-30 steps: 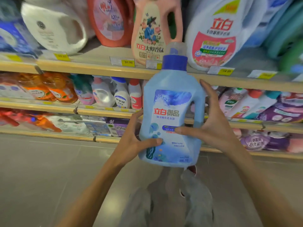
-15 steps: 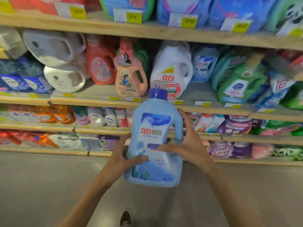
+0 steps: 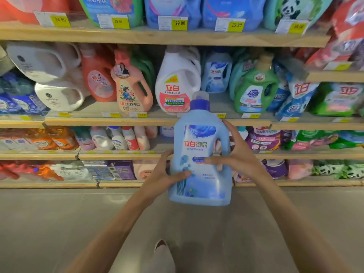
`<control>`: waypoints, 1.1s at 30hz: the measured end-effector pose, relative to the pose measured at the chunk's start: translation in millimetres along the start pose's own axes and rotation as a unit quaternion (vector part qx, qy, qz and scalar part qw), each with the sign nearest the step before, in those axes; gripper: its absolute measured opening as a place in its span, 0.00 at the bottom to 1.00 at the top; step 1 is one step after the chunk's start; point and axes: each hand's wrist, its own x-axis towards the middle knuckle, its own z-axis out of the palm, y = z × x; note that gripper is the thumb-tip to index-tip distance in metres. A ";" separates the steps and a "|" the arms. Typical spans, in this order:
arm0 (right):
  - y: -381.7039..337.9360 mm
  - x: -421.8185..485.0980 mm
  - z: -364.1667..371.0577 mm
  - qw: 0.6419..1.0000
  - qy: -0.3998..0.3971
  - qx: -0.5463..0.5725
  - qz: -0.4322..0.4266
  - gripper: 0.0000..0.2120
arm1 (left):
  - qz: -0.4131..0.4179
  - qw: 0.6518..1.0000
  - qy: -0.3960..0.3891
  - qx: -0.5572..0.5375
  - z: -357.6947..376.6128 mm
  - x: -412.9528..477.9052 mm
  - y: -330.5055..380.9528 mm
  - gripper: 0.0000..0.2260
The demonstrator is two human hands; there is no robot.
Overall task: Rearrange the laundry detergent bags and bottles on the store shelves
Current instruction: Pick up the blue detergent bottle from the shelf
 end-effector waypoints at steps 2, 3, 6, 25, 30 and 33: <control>7.0 7.3 -11.1 1.000 -0.002 -0.003 0.004 0.52 | -0.005 1.000 0.001 0.009 8.9 13.7 1.3 0.33; 11.0 12.1 -16.7 1.000 0.002 -0.003 0.008 0.53 | -0.008 1.000 0.002 0.011 12.1 21.0 1.7 0.31; 22.5 27.9 -34.2 1.000 0.009 -0.006 0.018 0.58 | -0.011 1.000 -0.002 0.014 19.2 47.6 2.7 0.30; 66.6 200.3 -136.1 0.999 0.001 -0.034 0.033 0.50 | 0.010 0.999 0.029 -0.031 63.7 240.8 38.8 0.34; 84.1 243.1 -152.6 0.999 -0.015 -0.045 0.017 0.53 | 0.006 0.999 0.044 -0.014 63.1 284.4 38.9 0.35; 93.2 271.3 -161.2 0.999 -0.024 -0.047 0.009 0.57 | 0.013 0.998 0.064 -0.011 64.8 307.6 43.1 0.37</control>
